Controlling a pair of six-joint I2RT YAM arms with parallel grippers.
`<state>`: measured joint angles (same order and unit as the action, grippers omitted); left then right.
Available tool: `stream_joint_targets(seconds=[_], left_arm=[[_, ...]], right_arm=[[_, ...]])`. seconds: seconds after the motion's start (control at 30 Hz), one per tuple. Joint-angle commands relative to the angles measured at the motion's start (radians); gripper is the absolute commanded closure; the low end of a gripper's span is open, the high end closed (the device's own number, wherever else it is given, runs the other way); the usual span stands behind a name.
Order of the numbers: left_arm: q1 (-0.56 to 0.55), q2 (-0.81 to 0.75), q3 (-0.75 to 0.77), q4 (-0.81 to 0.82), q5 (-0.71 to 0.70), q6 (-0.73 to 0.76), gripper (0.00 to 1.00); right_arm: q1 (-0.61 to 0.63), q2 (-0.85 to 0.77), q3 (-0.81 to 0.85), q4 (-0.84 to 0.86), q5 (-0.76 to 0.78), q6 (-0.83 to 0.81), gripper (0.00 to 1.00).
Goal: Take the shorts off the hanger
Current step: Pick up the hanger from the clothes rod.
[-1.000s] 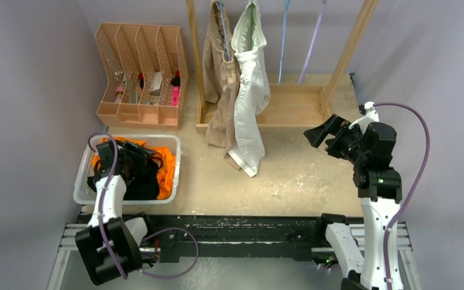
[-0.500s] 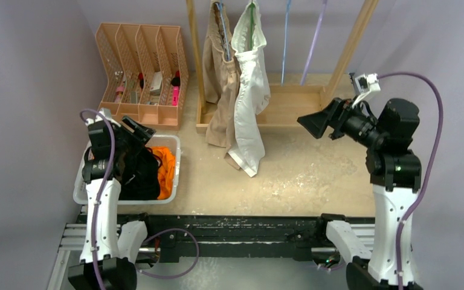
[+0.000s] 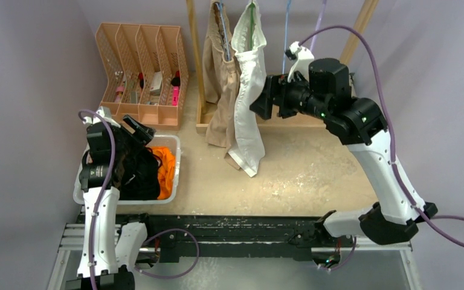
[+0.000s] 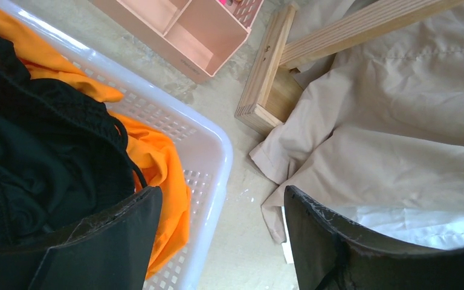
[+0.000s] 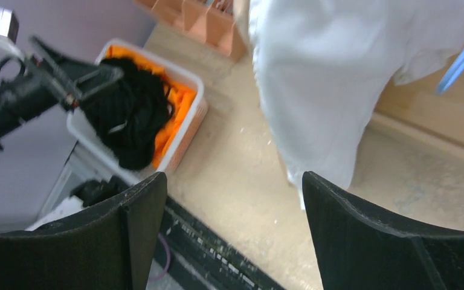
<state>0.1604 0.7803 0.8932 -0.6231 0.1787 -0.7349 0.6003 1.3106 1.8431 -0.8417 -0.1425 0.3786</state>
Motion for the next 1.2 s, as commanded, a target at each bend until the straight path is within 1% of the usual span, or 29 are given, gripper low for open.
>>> stream_joint_targets(seconds=[0.0, 0.07, 0.13, 0.2, 0.3, 0.37, 0.43, 0.5, 0.6, 0.73, 0.8, 0.9, 0.97, 1.07, 1.17], left_arm=[[-0.002, -0.019, 0.004, 0.052, -0.002, 0.12, 0.26], [-0.003, -0.007, 0.005, 0.026, -0.07, 0.165, 0.25], [-0.003, 0.004, 0.008, -0.001, -0.108, 0.187, 0.25], [-0.002, -0.001, -0.012, 0.012, -0.113, 0.196, 0.24], [-0.002, -0.027, -0.07, 0.077, -0.104, 0.184, 0.22], [-0.003, -0.047, -0.123, 0.138, -0.063, 0.161, 0.21], [-0.003, -0.053, -0.177, 0.188, -0.052, 0.12, 0.21], [-0.001, -0.036, -0.138, 0.154, -0.054, 0.141, 0.2], [-0.001, -0.039, -0.13, 0.133, -0.096, 0.172, 0.2], [0.001, -0.051, -0.122, 0.111, -0.14, 0.176, 0.19], [0.001, -0.052, -0.13, 0.118, -0.113, 0.176, 0.19], [0.001, -0.044, -0.134, 0.122, -0.087, 0.178, 0.19], [0.001, -0.035, -0.133, 0.121, -0.075, 0.185, 0.19], [0.001, -0.016, -0.134, 0.12, -0.063, 0.19, 0.19], [0.001, 0.012, -0.13, 0.116, -0.059, 0.193, 0.19]], right_arm=[[0.031, 0.068, 0.212, -0.065, 0.273, 0.003, 0.17], [0.037, 0.113, 0.269, -0.059, 0.29, -0.008, 0.17], [0.041, 0.134, 0.304, -0.041, 0.318, -0.007, 0.17], [0.042, 0.143, 0.309, -0.007, 0.337, -0.003, 0.17], [0.042, 0.15, 0.283, 0.047, 0.328, -0.002, 0.17], [0.043, 0.161, 0.271, 0.068, 0.34, 0.006, 0.17], [0.043, 0.178, 0.27, 0.089, 0.358, 0.008, 0.16], [0.044, 0.195, 0.299, 0.106, 0.366, 0.016, 0.17], [0.048, 0.221, 0.347, 0.146, 0.356, 0.012, 0.19], [0.049, 0.309, 0.456, 0.106, 0.401, 0.003, 0.21], [0.051, 0.347, 0.488, 0.089, 0.449, 0.015, 0.24], [0.052, 0.361, 0.449, 0.133, 0.477, 0.019, 0.26], [0.053, 0.376, 0.457, 0.147, 0.481, 0.018, 0.26], [0.053, 0.419, 0.524, 0.124, 0.479, 0.004, 0.31], [0.054, 0.442, 0.568, 0.114, 0.509, -0.017, 0.31]])
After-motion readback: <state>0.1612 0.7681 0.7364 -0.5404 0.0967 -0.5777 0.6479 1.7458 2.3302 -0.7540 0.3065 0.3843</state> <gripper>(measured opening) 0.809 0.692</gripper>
